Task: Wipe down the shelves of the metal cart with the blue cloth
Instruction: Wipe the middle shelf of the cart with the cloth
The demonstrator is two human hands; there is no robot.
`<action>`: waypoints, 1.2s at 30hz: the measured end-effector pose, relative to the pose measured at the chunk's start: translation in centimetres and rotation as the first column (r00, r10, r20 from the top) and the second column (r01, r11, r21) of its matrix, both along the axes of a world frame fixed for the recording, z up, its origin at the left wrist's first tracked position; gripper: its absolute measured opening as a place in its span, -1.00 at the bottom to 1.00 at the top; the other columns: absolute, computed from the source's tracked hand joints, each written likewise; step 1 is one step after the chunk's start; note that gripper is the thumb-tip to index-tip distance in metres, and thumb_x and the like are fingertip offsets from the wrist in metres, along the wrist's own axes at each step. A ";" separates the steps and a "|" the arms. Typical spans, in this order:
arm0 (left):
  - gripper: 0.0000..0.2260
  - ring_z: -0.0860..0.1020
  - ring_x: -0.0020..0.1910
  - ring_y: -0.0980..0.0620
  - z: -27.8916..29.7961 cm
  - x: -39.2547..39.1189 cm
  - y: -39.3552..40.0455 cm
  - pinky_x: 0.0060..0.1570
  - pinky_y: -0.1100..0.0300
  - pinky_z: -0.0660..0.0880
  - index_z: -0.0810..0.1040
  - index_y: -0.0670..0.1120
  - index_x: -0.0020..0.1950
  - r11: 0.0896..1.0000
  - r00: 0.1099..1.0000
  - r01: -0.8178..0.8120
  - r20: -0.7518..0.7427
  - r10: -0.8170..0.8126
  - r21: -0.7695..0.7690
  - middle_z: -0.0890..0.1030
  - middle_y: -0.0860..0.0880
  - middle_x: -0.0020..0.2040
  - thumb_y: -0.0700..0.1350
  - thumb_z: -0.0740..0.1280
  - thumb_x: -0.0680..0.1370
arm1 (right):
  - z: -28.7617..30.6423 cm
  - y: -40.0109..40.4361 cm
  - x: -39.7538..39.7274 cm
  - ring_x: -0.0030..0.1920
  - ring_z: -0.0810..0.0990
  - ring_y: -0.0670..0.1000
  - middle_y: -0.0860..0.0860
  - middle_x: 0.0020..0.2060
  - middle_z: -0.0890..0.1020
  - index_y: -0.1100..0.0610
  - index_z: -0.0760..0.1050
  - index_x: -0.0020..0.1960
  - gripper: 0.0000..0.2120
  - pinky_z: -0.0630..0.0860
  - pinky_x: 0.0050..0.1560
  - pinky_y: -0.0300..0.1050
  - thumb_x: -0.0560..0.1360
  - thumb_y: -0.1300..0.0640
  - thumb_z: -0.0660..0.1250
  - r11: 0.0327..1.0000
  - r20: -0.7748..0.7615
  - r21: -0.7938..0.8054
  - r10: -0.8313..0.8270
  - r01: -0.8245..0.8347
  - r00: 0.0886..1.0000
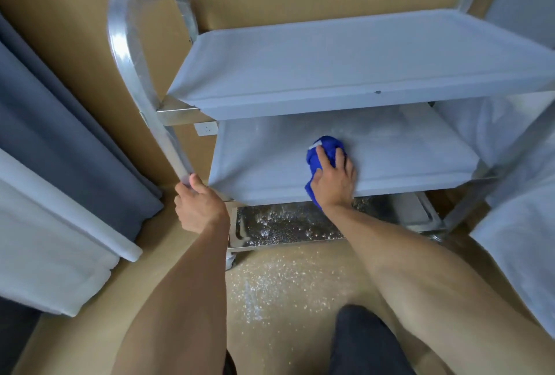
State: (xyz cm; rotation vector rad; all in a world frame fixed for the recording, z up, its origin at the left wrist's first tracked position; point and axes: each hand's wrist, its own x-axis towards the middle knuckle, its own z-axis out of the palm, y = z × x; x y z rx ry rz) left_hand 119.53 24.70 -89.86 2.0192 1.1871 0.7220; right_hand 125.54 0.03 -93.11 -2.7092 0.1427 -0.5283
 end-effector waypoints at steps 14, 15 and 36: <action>-0.59 0.55 -0.04 -0.24 0.3 -1.8 0.0 -0.11 0.05 0.36 0.56 -0.09 0.03 0.956 0.955 0.285 0.067 -0.290 0.071 0.64 -0.16 -0.07 0.14 0.02 0.64 | 0.6 6.2 -0.5 0.09 0.43 0.32 0.30 0.28 0.45 0.01 0.47 0.34 -0.43 0.39 0.14 0.13 0.41 0.01 -0.04 0.995 0.018 0.018 0.102 -0.102 0.995; -0.59 0.56 -0.04 -0.23 0.2 -1.9 0.3 -0.09 0.05 0.39 0.57 -0.07 0.06 0.953 0.952 0.296 0.062 -0.300 0.069 0.64 -0.15 -0.06 0.15 0.03 0.64 | 0.9 8.9 -1.4 0.07 0.42 0.30 0.28 0.27 0.45 -0.01 0.47 0.34 -0.48 0.41 0.11 0.12 0.42 0.00 0.04 0.982 0.010 0.025 0.185 -0.186 0.983; -0.81 0.56 0.06 -0.26 2.8 -3.6 -9.4 -0.05 -0.04 0.46 0.40 -0.18 0.17 0.959 0.941 0.282 -0.207 -0.268 0.040 0.54 -0.20 0.13 -0.13 0.18 0.61 | -0.1 -2.0 -5.8 0.46 0.18 0.29 0.18 0.51 0.16 -0.10 0.20 0.53 -0.25 0.21 0.47 0.17 0.43 0.18 0.43 0.994 -0.036 -0.011 0.111 -0.112 0.993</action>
